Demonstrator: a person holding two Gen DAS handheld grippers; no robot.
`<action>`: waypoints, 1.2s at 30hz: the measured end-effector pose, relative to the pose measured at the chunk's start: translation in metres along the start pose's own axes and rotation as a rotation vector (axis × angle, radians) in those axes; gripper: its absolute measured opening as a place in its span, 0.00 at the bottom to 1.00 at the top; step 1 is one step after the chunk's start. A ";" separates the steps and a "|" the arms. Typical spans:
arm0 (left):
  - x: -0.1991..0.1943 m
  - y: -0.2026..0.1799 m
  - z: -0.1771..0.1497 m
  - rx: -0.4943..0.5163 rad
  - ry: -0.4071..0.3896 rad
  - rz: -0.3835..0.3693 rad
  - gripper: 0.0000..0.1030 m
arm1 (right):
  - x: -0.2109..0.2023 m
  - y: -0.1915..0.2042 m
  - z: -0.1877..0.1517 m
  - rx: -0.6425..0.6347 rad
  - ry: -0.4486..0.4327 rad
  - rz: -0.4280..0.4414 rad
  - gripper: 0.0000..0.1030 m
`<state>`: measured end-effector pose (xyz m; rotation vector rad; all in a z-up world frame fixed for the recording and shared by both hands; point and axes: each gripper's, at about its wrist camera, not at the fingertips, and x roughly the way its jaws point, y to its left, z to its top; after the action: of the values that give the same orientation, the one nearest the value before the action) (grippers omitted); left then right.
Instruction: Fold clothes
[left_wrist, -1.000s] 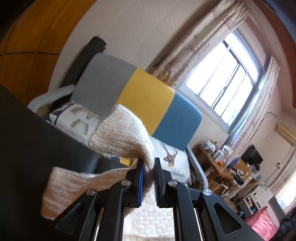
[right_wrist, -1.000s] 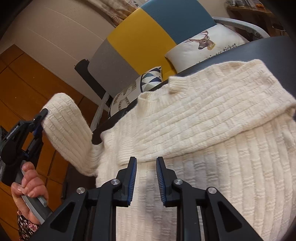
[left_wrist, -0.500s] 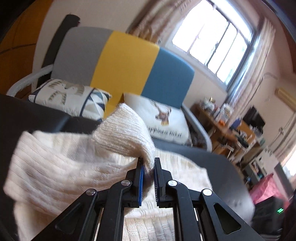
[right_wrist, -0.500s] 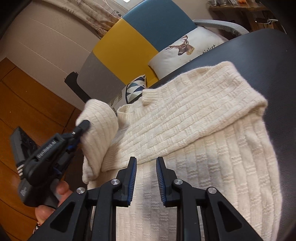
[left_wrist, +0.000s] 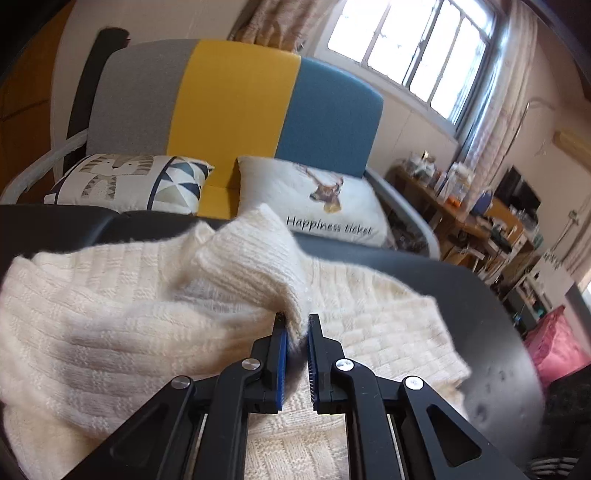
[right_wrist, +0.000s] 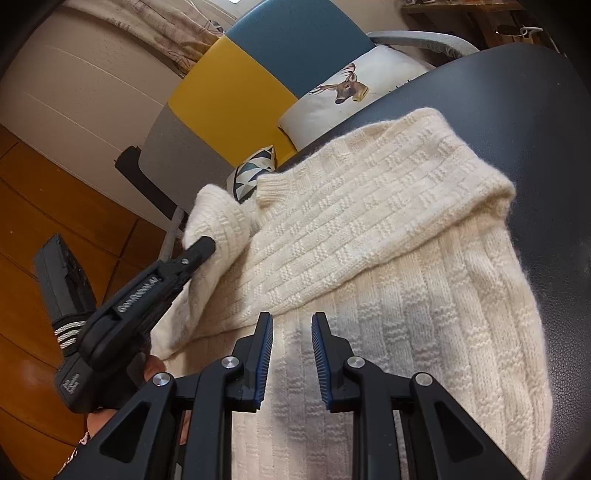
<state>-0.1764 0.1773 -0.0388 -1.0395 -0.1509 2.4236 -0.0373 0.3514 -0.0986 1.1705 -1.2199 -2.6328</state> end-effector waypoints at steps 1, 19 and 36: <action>0.006 -0.001 -0.003 0.008 0.026 0.007 0.11 | 0.000 -0.001 0.001 0.001 -0.001 -0.002 0.22; -0.090 0.102 -0.054 -0.140 0.012 0.004 0.40 | 0.051 -0.011 0.036 0.141 0.082 0.079 0.30; -0.079 0.164 -0.067 -0.250 0.047 -0.036 0.40 | 0.055 0.033 0.064 0.080 0.023 0.033 0.07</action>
<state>-0.1482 -0.0096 -0.0817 -1.1893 -0.4620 2.3885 -0.1261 0.3536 -0.0846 1.1778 -1.3402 -2.5624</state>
